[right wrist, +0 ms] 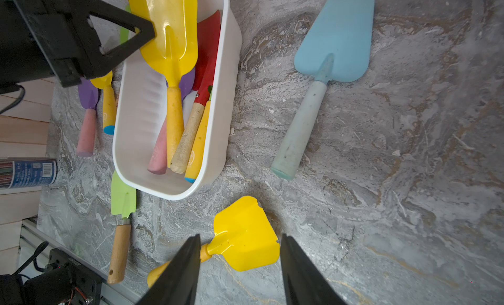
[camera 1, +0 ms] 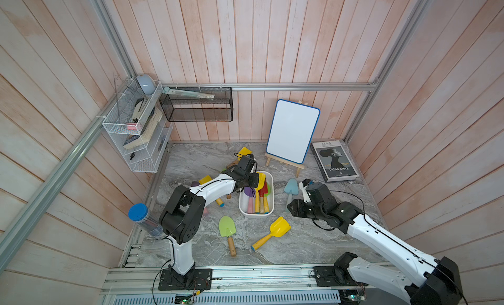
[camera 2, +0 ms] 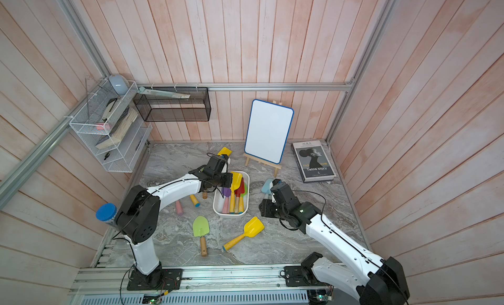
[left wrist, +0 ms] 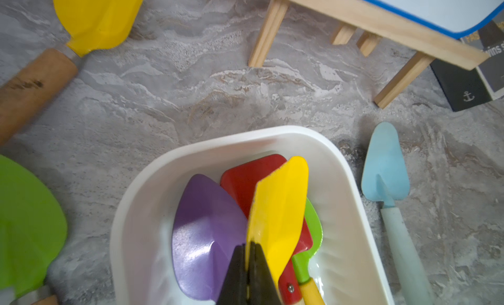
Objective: Put the shovel into the storage box
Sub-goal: Place the shovel in the storage box.
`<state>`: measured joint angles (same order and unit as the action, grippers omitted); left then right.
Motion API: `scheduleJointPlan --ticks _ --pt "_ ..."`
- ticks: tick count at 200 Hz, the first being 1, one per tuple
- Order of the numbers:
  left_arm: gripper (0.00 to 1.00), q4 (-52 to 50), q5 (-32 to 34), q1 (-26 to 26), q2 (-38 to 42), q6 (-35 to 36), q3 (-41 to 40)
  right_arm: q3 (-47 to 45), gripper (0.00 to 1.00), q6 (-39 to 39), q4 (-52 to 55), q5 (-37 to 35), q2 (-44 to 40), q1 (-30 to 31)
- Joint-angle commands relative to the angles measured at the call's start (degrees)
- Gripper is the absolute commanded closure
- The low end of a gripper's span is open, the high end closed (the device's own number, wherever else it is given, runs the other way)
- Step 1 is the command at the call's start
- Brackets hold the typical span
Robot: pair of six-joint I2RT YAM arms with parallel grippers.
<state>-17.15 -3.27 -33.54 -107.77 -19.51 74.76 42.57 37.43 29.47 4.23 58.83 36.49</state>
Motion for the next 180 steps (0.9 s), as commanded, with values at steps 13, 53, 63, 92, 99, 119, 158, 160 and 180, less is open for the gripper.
scheduleJointPlan --ticks 13,53,63,92,99,119,158,160,180 --pt "1.00 -0.1 -3.0 0.1 -1.4 -1.3 0.3 -0.5 0.48 -0.6 -1.2 0.8 0.8 -0.3" --pt "1.00 0.0 -2.7 0.1 -1.3 -1.8 -0.8 -0.5 0.48 -0.9 -1.5 1.1 1.4 -0.4" --pt "1.00 -0.1 -2.7 0.1 -1.5 -1.8 -0.8 -0.5 0.48 -1.0 -1.6 1.2 1.5 -0.4" --pt "1.00 -0.7 -2.5 0.1 -2.3 -2.0 -0.6 -0.3 0.48 -1.1 -1.9 1.4 2.0 -0.4" --pt "1.00 -0.8 -2.4 0.1 -2.6 -2.1 -0.6 -0.3 0.48 -1.1 -1.9 1.5 2.1 -0.4" --pt "1.00 -1.4 -1.8 0.1 -3.2 -2.3 -0.5 -0.4 0.48 -1.3 -1.9 1.6 2.2 -0.5" --pt "1.00 -3.7 -0.2 0.1 -4.3 -3.0 0.5 -0.5 0.48 -1.3 -2.3 1.8 2.5 -0.5" --pt "1.00 -3.8 -0.1 0.2 -4.4 -3.0 0.6 -0.5 0.48 -1.3 -2.3 1.8 2.5 -0.5" --pt "1.00 -4.6 0.4 0.1 -5.1 -3.4 1.1 -0.6 0.48 -1.3 -2.4 1.9 2.5 -0.5"
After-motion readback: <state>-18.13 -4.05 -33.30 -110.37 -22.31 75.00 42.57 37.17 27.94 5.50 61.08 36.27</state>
